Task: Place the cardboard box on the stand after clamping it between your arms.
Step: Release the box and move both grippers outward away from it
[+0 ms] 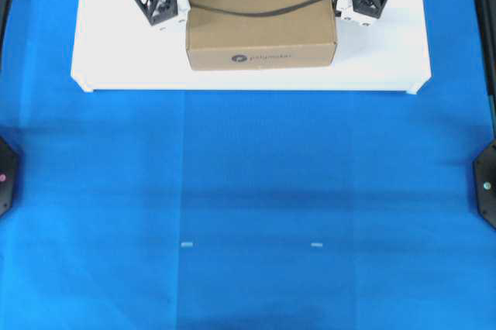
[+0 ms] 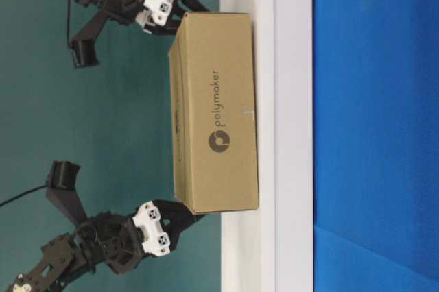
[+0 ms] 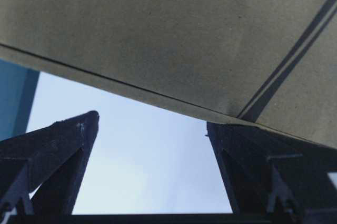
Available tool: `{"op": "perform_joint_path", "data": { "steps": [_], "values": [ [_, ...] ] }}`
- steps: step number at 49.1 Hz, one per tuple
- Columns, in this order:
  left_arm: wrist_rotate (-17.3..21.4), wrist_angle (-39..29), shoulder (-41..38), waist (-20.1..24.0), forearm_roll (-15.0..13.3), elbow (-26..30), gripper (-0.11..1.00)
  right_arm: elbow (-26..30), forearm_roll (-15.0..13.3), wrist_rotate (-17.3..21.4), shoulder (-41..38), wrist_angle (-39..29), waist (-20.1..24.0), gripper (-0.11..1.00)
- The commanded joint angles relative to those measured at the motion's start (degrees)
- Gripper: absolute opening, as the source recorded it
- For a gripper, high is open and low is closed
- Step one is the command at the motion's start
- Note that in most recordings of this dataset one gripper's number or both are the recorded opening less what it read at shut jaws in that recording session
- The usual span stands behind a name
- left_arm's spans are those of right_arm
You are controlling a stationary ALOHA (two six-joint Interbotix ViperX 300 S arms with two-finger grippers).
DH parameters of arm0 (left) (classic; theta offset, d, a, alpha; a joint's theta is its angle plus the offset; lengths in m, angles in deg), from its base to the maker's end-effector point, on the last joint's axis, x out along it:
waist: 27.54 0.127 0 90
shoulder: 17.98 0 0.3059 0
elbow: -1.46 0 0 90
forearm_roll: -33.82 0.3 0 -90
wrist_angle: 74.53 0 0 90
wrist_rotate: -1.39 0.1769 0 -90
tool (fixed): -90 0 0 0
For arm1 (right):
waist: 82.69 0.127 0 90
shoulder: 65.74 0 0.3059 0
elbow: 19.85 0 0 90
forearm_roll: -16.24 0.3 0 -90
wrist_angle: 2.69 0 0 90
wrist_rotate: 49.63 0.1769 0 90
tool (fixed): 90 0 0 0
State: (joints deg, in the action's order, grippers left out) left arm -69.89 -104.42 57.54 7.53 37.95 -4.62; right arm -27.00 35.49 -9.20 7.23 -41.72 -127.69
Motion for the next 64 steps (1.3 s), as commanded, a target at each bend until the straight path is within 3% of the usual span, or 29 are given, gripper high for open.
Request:
{"op": "perform_joint_path", "data": {
  "steps": [1, 27, 42, 52, 64],
  "values": [
    [-1.2, 3.3, 1.5, -1.8, -1.3, 0.3, 0.81, 3.1, 2.7, 0.1, 1.8, 2.6, 0.9, 0.98],
    [1.1, 3.5, 2.0, 1.7, -1.3, -0.5, 0.81, -6.8, 2.8, 0.2, 6.6, 3.3, -0.4, 0.98],
    [1.1, 1.4, 3.3, 2.5, -1.3, -2.4, 0.81, -6.9, 2.7, 0.6, 6.8, 8.7, -3.3, 0.98],
    [1.2, -0.8, 7.8, 4.0, -1.3, -5.9, 0.81, -10.3, 2.7, 2.7, 9.8, 6.4, -4.5, 0.97],
    [-0.1, -0.3, 17.7, 3.8, -1.3, -12.0, 0.81, -15.9, 3.0, 5.3, 19.3, 6.5, -4.9, 0.97]
  ]
}}
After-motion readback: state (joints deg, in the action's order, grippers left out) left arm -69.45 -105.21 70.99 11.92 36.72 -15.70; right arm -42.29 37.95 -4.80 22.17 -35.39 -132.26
